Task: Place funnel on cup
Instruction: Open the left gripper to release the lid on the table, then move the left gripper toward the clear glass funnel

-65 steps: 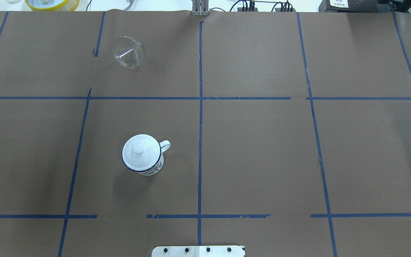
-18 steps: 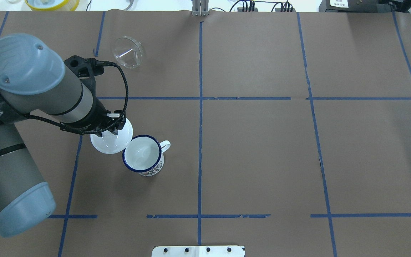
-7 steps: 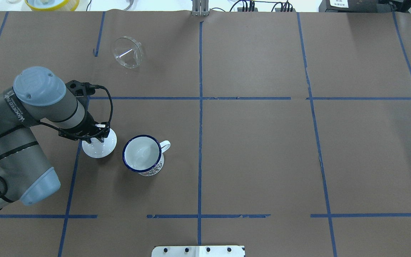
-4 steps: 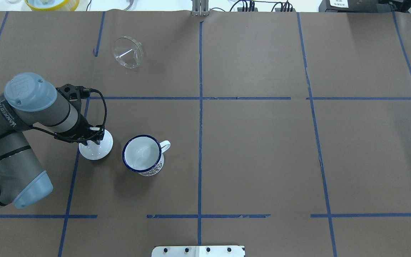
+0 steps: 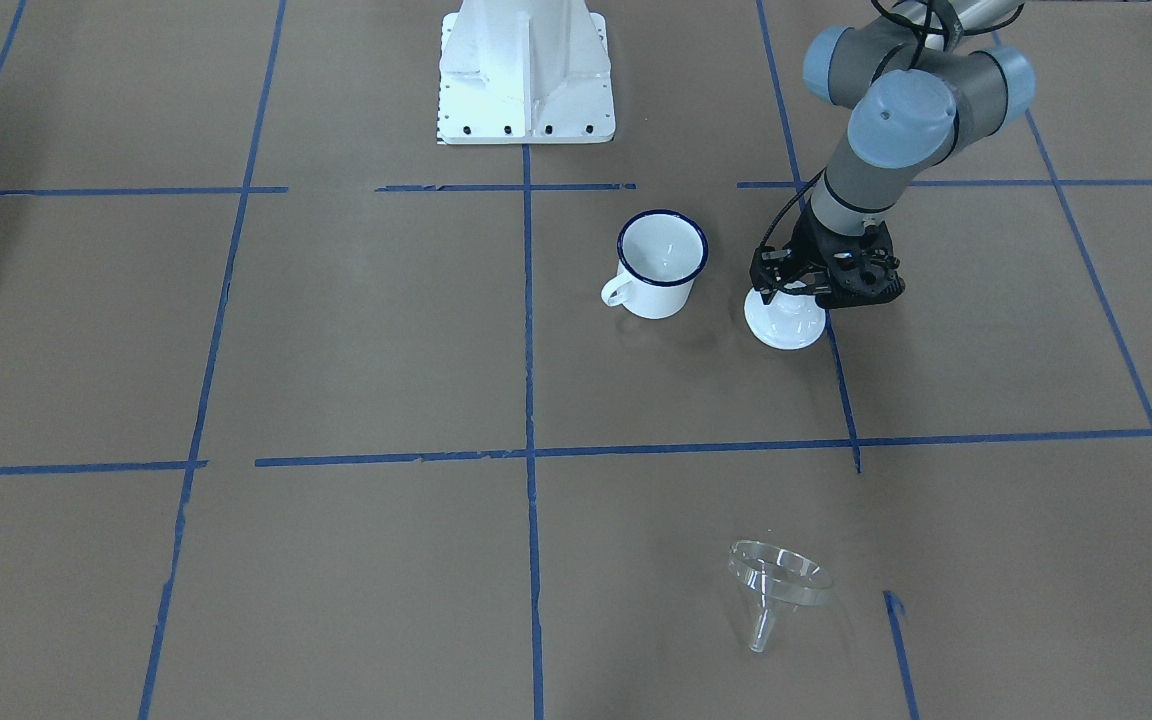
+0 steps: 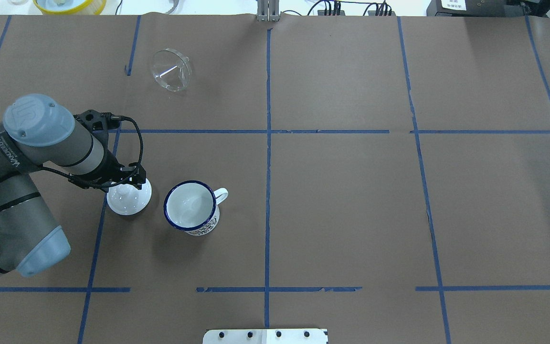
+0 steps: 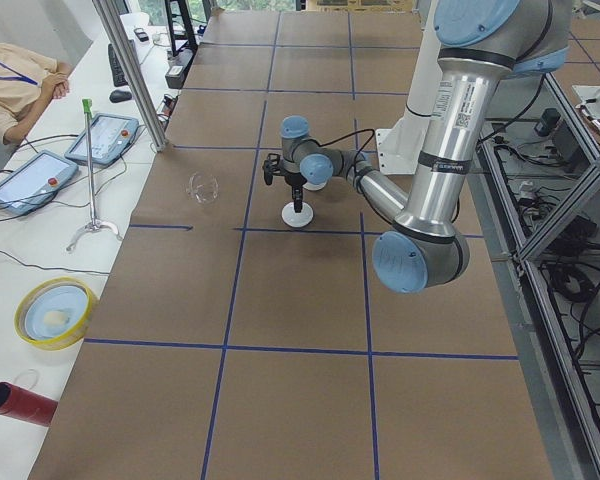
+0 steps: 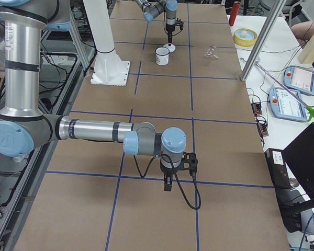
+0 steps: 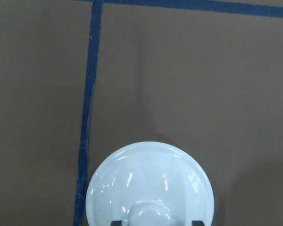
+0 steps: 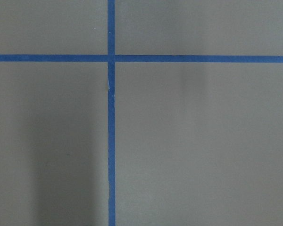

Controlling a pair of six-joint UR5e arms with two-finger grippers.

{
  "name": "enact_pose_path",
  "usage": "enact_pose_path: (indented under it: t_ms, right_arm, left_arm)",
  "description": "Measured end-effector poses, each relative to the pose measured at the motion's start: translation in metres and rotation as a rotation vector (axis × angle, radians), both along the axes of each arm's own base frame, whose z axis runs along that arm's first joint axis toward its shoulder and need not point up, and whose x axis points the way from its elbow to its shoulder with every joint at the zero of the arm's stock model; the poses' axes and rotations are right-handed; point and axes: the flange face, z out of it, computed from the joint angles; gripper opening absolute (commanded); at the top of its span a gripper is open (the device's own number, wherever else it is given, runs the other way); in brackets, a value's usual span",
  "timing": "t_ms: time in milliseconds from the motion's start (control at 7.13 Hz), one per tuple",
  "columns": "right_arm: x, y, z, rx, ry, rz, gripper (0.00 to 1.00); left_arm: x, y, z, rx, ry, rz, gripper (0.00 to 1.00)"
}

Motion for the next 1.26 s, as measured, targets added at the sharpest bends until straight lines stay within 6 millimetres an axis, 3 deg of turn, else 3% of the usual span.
enact_pose_path:
  t_ms: [280, 561, 841, 1262]
  right_arm:
    - [0.0, 0.0, 0.0, 0.001, 0.0, 0.0, 1.0]
    - [0.0, 0.0, 0.0, 0.001, 0.0, 0.0, 1.0]
    - [0.0, 0.0, 0.0, 0.001, 0.0, 0.0, 1.0]
    - [0.0, 0.0, 0.0, 0.0, 0.0, 0.0, 1.0]
  left_arm:
    - [-0.025, -0.024, -0.014, 0.008, 0.017, -0.056, 0.9]
    - [-0.063, -0.063, -0.032, 0.004, 0.045, -0.152, 0.91]
    - [-0.096, -0.093, -0.034, -0.081, 0.092, -0.306, 0.96]
    - [-0.103, -0.126, -0.025, -0.234, 0.381, -0.618, 1.0]
